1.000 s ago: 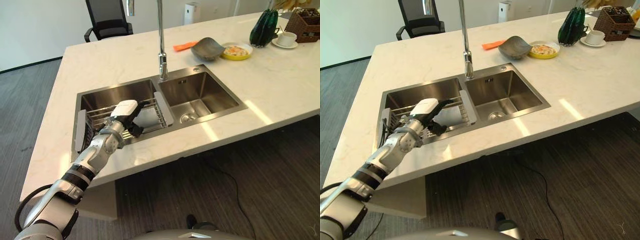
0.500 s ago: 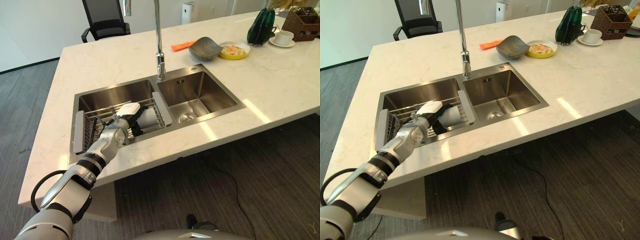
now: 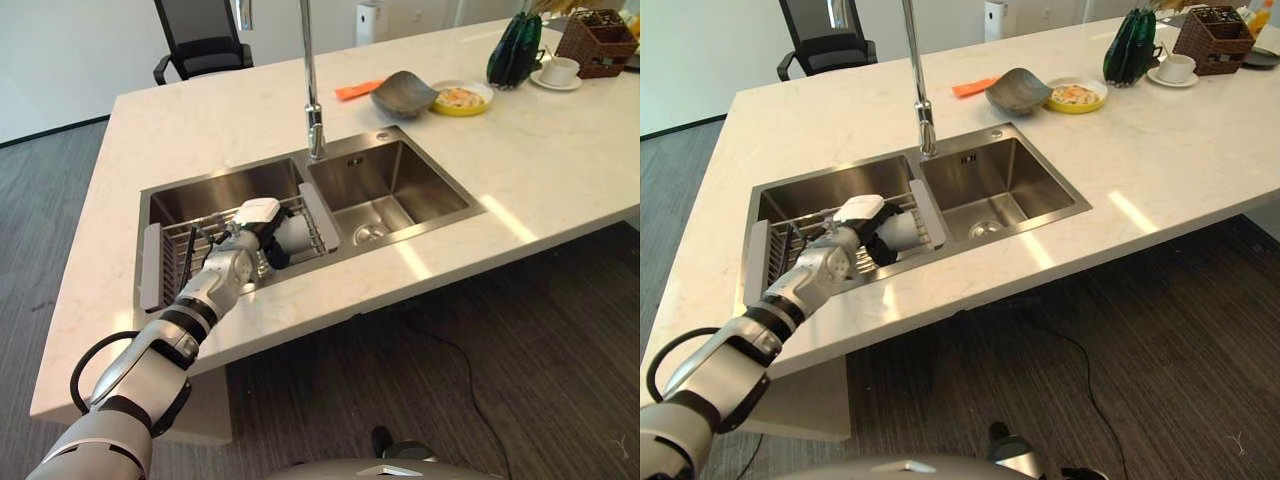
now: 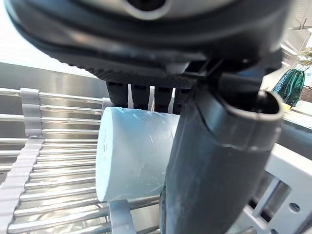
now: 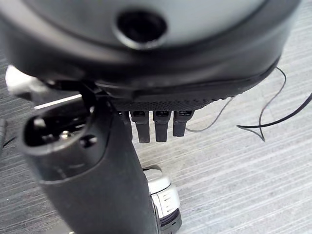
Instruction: Place the dishes in the dishwasher.
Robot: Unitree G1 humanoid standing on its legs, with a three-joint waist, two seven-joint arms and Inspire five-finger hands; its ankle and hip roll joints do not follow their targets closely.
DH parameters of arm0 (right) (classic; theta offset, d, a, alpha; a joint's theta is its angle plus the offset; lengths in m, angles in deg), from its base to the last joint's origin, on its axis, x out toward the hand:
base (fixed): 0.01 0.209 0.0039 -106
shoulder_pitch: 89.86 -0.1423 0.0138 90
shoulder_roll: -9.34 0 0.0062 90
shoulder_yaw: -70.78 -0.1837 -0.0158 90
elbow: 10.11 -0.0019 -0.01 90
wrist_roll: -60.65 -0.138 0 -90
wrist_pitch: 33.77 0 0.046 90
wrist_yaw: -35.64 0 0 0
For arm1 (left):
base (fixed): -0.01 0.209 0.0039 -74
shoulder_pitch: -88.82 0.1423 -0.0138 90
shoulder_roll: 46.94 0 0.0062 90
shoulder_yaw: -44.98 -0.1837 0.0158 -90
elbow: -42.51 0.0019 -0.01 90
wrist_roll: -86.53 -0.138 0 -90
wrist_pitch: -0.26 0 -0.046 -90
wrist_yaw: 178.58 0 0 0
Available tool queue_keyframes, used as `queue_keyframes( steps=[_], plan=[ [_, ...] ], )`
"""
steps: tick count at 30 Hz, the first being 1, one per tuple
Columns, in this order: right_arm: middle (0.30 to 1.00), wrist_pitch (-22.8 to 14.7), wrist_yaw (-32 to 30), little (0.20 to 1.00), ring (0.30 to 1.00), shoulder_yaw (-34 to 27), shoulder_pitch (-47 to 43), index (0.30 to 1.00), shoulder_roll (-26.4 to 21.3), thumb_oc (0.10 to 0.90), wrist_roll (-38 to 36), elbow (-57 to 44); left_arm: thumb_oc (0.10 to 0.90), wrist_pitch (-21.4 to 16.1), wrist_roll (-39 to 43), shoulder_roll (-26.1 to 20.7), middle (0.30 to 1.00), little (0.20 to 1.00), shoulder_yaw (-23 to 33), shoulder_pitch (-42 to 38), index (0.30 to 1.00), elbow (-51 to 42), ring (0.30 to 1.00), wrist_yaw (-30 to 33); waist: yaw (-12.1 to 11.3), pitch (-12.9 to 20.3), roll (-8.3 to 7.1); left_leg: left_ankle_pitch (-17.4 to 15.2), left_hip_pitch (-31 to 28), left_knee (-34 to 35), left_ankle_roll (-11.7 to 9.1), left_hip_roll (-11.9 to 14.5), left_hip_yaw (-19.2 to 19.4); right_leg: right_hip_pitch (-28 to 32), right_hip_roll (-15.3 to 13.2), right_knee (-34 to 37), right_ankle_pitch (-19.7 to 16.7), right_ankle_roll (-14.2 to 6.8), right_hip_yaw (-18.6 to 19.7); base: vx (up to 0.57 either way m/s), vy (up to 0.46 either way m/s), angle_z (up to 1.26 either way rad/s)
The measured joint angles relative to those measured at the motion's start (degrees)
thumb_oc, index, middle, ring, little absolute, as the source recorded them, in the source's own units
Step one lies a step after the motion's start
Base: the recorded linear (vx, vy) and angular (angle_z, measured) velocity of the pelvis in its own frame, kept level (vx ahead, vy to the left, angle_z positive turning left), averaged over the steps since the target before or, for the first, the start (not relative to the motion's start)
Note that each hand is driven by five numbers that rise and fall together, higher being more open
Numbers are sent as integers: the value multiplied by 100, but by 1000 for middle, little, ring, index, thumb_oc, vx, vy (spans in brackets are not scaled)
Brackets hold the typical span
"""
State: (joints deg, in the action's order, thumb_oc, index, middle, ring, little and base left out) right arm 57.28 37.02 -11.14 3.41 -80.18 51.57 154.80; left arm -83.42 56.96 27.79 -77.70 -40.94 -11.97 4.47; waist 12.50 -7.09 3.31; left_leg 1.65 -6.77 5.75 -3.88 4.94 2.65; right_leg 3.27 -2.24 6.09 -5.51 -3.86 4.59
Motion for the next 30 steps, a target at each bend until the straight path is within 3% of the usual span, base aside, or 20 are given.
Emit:
queue_keyframes(
  steps=[4, 5, 6, 7, 10, 15, 18, 23, 24, 26, 30],
  plan=[
    [900, -5, -14, 900, 900, 39, 15, 900, 10, 800, 1, -53, 400, -224, 342, -185, 300, 300, 685, 373, 300, -1087, 300, 636, -72, -126, -99, -3, 3, 0, -1, 0, 6, -6, 1, -5, -8, 9, 3, 7, 1, -1],
    [900, -14, -22, 900, 900, 38, 26, 900, 18, 800, 1, -99, 400, -273, 581, -190, 300, 300, 1160, 647, 300, -1509, 300, 782, -74, -156, -136, -16, 1, 0, 1, 1, 13, -4, 3, -3, -6, 10, 7, 28, 2, -4],
    [900, -14, -22, 900, 900, 38, 26, 900, 18, 800, 1, -99, 400, -273, 581, -190, 300, 300, 1160, 647, 300, -1509, 300, 782, -74, -156, -136, -16, 1, 0, 1, 1, 13, -4, 3, -3, -6, 10, 7, 0, 0, 0],
    [900, -13, -48, 900, 900, 33, 81, 900, 41, 800, 1, -213, 400, -367, 1136, -90, 300, 300, 1762, 913, 300, -1882, 300, 1199, -106, -189, -183, -20, -2, -1, 1, 3, 9, 0, 3, 0, -4, 11, 3, 0, 0, 0],
    [900, -11, -80, 900, 900, -8, 112, 900, 85, 800, 5, -271, 400, -337, 1633, 21, 300, 300, 2455, 1388, 300, -2536, 300, 1597, -197, -210, -220, -22, 1, -1, 3, 2, -8, 5, 1, 0, -2, 13, -16, 0, 0, 0],
    [900, -2, -156, 900, 900, -51, 230, 900, 163, 800, 5, -377, 400, -631, 2594, 534, 300, 300, 3602, 3031, 300, -4083, 300, 1760, -461, -225, -248, -41, 11, 1, 6, 7, -38, 8, 0, 5, 27, 29, -62, 11, 0, 5],
    [900, 3, -171, 900, 900, -73, 311, 900, 182, 800, 6, -394, 400, -783, 3081, 661, 300, 300, 3877, 3760, 300, -4339, 300, 1769, -766, -222, -263, -34, 79, 0, 6, 7, -124, 8, -1, 3, 30, 31, -135, 8, -5, 11],
    [900, 11, -169, 900, 900, -69, 368, 900, 200, 800, 9, -490, 400, -896, 3572, 827, 300, 300, 4507, 4870, 300, -4399, 300, 1787, -997, -217, -283, 2, 191, -3, 2, -5, -352, 16, -19, 3, 68, 28, -350, 14, -25, 26],
    [900, 14, -162, 900, 900, -60, 432, 900, 190, 800, 10, -562, 400, -949, 3777, 981, 300, 300, 4763, 5085, 300, -4397, 300, 1879, -1179, -225, -273, 29, 242, -26, 4, -16, -481, 45, -31, 3, 100, 21, -466, 13, -77, 44],
    [900, 5, -157, 900, 900, -46, 513, 900, 188, 800, 12, -534, 400, -958, 3929, 1064, 300, 300, 4948, 5102, 300, -4383, 300, 1953, -1222, -220, -293, 42, 201, -31, 1, -30, -555, 79, -43, 3, 125, 37, -544, -16, -63, 37],
    [900, -3, -163, 900, 900, 19, 545, 900, 90, 800, 10, -684, 400, -1314, 4476, 1491, 300, 300, 5673, 5271, 300, -4404, 300, 2414, -1717, -215, -234, 136, 487, -35, -41, -37, -887, 18, -20, -19, 195, 26, -880, -55, -106, 41]
  ],
)
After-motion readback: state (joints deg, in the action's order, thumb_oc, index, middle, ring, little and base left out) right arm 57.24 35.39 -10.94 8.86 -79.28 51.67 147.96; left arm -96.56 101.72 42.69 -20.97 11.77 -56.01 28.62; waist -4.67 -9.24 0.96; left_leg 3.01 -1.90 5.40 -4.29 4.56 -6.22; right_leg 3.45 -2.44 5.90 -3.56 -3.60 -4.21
